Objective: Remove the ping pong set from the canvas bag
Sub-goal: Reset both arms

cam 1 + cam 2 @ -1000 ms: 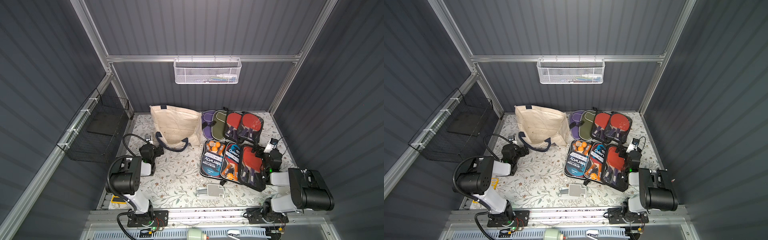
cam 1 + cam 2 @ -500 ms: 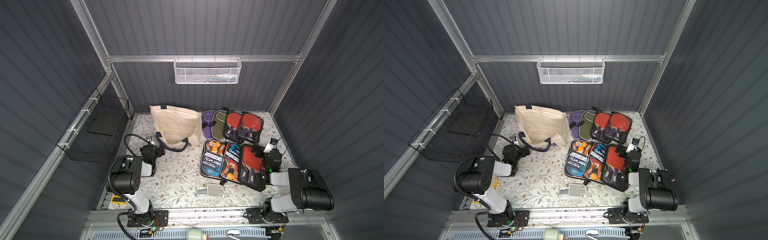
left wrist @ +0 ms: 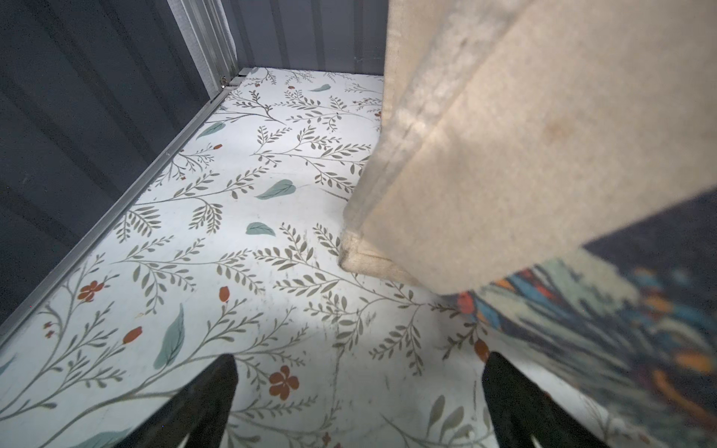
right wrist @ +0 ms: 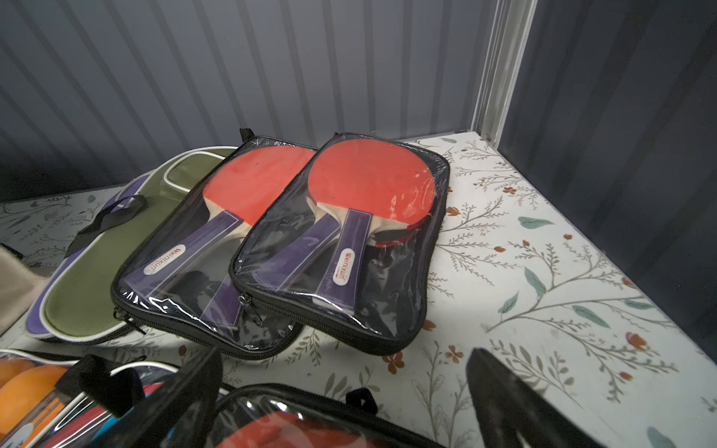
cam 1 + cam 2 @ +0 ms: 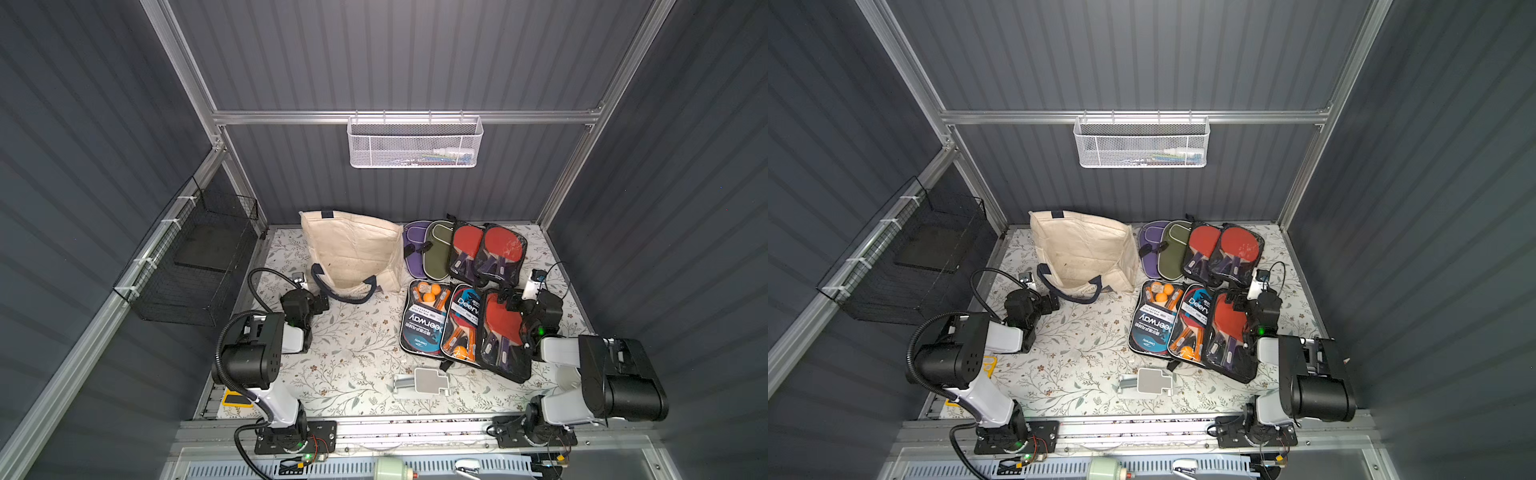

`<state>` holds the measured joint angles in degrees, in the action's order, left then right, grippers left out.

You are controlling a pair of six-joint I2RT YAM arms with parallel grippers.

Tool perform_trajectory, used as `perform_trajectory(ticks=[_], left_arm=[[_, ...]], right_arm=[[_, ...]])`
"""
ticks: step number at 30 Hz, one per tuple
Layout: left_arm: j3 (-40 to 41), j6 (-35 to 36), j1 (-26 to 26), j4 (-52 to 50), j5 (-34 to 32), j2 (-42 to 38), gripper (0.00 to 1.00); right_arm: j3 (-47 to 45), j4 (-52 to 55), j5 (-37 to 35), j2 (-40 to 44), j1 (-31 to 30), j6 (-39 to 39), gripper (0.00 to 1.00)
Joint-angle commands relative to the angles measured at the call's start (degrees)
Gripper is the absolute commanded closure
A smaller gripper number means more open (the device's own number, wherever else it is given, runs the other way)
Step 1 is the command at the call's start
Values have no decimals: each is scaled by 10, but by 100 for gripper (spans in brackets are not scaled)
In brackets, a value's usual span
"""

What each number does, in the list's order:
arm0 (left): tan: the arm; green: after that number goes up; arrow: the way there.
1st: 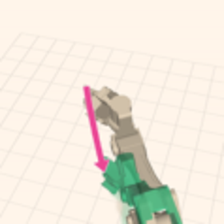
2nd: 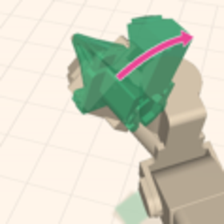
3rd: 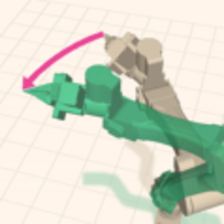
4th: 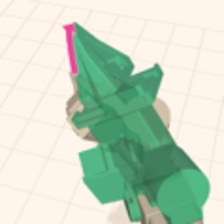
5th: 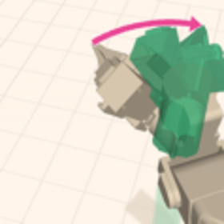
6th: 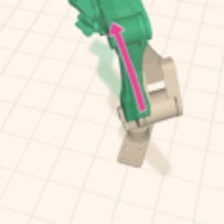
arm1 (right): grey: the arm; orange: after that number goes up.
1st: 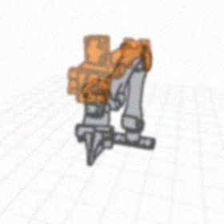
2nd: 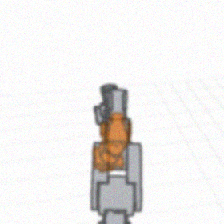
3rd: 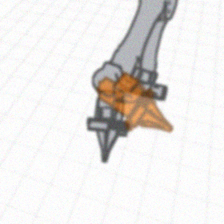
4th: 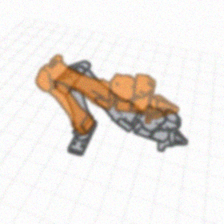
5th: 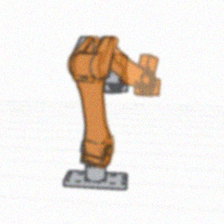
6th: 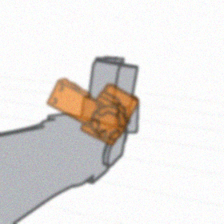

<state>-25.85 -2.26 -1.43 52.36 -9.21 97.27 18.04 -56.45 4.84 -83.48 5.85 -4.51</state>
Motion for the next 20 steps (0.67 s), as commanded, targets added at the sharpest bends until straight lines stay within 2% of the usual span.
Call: perform_trajectory(ticks=[1, 4, 6, 7, 20], left_arm=[[-5, 10, -2, 8, -5, 8, 0], [-5, 13, -3, 7, 4, 9, 0], [-19, 42, -5, -14, 55, 12, 0], [-18, 39, -6, -17, 58, 10, 1], [-19, 38, -6, -15, 54, 12, 0]], right_arm=[[9, 9, 10, -3, -3, 7, 1], [9, 8, 10, -3, -3, 7, 1], [9, 8, 11, -3, -3, 6, 1], [9, 8, 10, -3, -3, 7, 1], [16, 18, 10, -7, -4, 8, 1]])
